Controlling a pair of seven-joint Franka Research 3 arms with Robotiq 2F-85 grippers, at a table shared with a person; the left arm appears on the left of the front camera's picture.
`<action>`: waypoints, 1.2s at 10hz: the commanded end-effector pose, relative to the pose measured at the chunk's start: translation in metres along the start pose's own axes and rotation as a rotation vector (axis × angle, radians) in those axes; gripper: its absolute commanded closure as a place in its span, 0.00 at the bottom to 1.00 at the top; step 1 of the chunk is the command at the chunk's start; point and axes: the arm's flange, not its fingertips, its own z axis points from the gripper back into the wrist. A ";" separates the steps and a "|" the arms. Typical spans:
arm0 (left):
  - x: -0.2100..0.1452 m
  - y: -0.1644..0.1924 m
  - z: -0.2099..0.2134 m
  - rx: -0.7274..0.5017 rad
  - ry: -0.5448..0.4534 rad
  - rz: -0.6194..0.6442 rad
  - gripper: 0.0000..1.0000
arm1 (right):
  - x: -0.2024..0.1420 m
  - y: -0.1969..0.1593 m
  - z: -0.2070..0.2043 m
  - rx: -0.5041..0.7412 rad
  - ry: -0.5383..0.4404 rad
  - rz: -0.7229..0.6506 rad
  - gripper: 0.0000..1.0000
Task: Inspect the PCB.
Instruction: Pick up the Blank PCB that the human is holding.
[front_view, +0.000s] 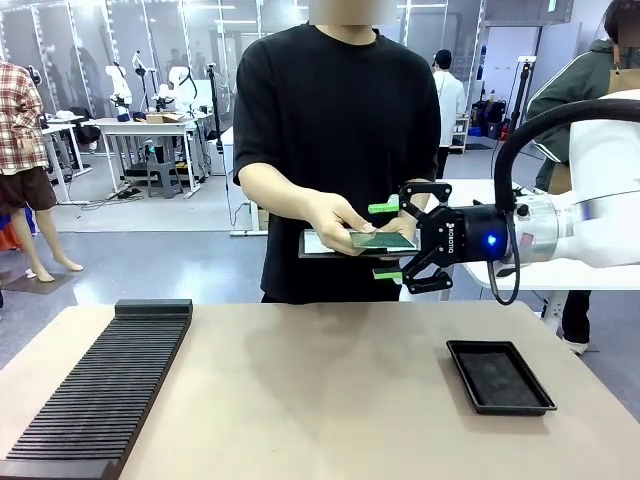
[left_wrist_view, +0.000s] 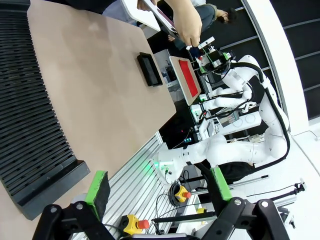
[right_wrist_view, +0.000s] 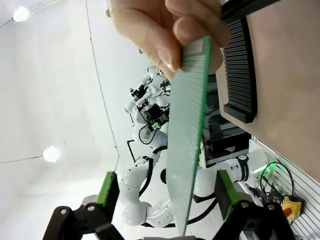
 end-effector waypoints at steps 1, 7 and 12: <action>0.003 -0.003 0.002 0.006 0.011 0.012 0.00 | 0.005 0.000 -0.010 0.014 -0.007 0.027 0.47; 0.003 -0.003 0.002 0.006 0.011 0.012 0.00 | 0.003 -0.003 -0.017 0.014 -0.007 0.042 1.00; 0.003 -0.003 0.002 0.006 0.011 0.012 0.00 | -0.002 -0.011 -0.015 0.023 0.027 0.019 1.00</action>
